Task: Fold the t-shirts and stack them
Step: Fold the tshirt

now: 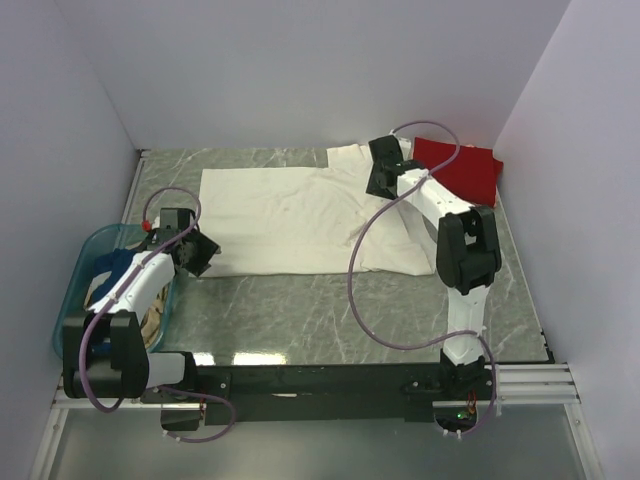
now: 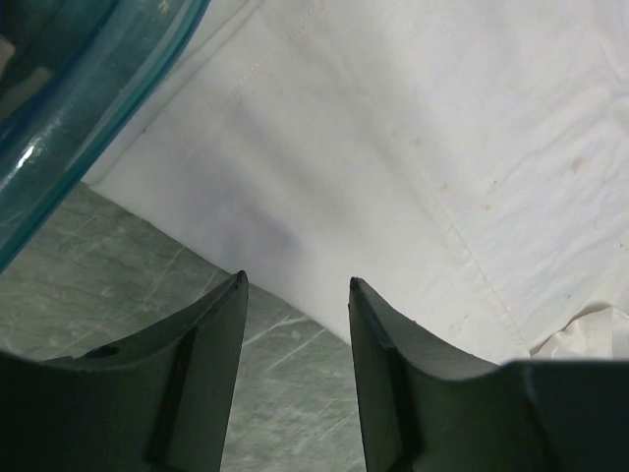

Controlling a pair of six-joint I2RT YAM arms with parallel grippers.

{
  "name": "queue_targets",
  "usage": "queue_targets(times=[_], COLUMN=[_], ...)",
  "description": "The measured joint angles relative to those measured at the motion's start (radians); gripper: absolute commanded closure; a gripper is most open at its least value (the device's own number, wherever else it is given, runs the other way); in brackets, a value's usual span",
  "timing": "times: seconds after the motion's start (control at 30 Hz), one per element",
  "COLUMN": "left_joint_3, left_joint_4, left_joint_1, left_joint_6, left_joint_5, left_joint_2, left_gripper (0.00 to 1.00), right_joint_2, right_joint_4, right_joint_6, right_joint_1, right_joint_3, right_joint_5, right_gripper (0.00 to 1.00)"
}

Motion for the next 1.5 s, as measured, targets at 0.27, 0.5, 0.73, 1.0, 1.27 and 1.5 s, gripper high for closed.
queue_targets(times=[0.27,0.5,0.73,1.0,1.27,1.5], left_joint_3=[0.011,0.019,0.019,0.019,0.019,-0.003], left_joint_4=[-0.002,-0.001,-0.003,-0.004,0.002,0.024], left_joint_1=[0.0,0.0,0.0,0.0,0.002,0.002], left_joint_6=[0.004,0.003,0.003,0.003,0.0,-0.013], left_joint_5=[0.001,0.001,0.002,0.002,0.006,0.015], left_joint_2=[-0.013,-0.022,-0.022,-0.024,-0.029,-0.036], left_gripper=[0.49,0.5,0.5,0.5,0.5,0.48], right_joint_2=[-0.224,-0.254,-0.15,0.029,0.039,-0.311], right_joint_4=[0.06,0.133,0.159,0.154,0.141,0.195], right_joint_6=[0.03,0.065,0.076,0.092,0.09,0.111], right_joint_1=[0.0,0.009,0.042,0.051,0.042,-0.101], right_joint_3=[-0.336,-0.462,-0.374,-0.167,-0.168,-0.506], right_joint_5=[-0.039,-0.15,-0.239,-0.366,-0.389,-0.427], right_gripper=[0.66,0.66,0.66,0.59,0.45,0.45])
